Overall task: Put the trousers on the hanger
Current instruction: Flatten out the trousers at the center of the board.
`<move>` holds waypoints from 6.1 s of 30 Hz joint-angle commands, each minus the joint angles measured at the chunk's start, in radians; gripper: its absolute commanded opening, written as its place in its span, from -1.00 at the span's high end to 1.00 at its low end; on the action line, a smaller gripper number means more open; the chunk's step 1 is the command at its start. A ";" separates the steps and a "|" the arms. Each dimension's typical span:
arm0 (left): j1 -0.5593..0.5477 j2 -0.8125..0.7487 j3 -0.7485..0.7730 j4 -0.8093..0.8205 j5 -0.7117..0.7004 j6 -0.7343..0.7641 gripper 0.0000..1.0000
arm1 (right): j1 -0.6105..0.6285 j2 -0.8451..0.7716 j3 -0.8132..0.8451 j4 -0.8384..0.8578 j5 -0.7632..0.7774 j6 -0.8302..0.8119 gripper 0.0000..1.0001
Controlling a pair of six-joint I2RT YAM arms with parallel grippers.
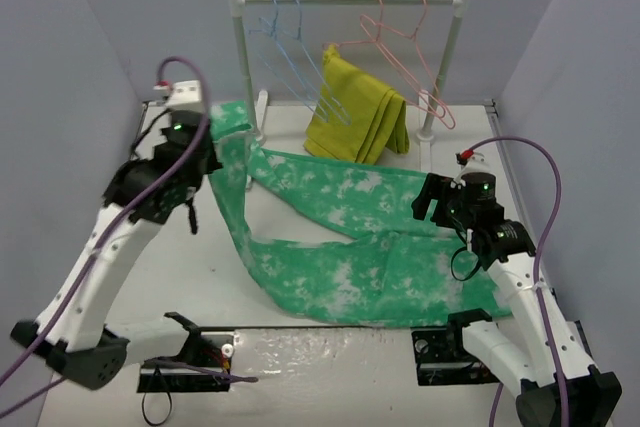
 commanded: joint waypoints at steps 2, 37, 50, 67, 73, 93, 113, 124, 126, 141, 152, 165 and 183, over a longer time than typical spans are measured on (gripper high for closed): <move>0.242 -0.198 -0.360 -0.068 -0.010 -0.192 1.00 | 0.006 0.002 0.053 0.026 0.003 0.009 -0.54; 0.476 -0.196 -0.517 0.207 0.395 -0.262 -0.21 | 0.031 0.010 0.025 0.028 -0.020 0.013 -0.54; 0.214 0.482 0.010 0.411 0.064 -0.358 -0.21 | 0.026 -0.011 0.021 0.028 0.017 0.015 -0.55; 0.178 0.981 0.409 0.433 -0.025 -0.307 -0.21 | 0.023 0.002 0.027 0.024 0.018 -0.009 -0.57; 0.179 0.998 0.391 0.404 -0.047 -0.349 -0.21 | 0.022 0.013 0.032 0.026 0.023 -0.011 -0.57; 0.169 0.843 0.137 0.553 -0.025 -0.307 0.22 | 0.021 0.007 0.018 0.025 0.025 -0.014 -0.59; 0.168 0.807 0.127 0.555 0.031 -0.249 0.22 | 0.021 0.002 0.013 0.028 0.003 -0.016 -0.59; 0.157 0.865 0.162 0.510 0.039 -0.247 0.13 | 0.021 0.005 0.009 0.030 0.003 -0.017 -0.59; 0.158 0.878 0.174 0.490 0.025 -0.248 0.15 | 0.021 0.007 0.011 0.030 0.002 -0.017 -0.59; 0.160 0.766 0.184 0.426 -0.041 -0.239 0.82 | 0.021 0.010 0.013 0.032 0.000 -0.019 -0.60; 0.207 0.215 -0.408 0.472 -0.049 -0.534 0.84 | 0.021 0.006 0.022 0.030 -0.013 -0.026 -0.60; 0.175 0.275 -0.388 0.594 0.034 -0.349 0.28 | 0.023 0.020 0.008 0.046 -0.030 -0.020 -0.59; 0.146 0.930 0.350 0.267 -0.089 -0.308 0.24 | 0.023 -0.024 0.001 0.045 -0.011 -0.017 -0.59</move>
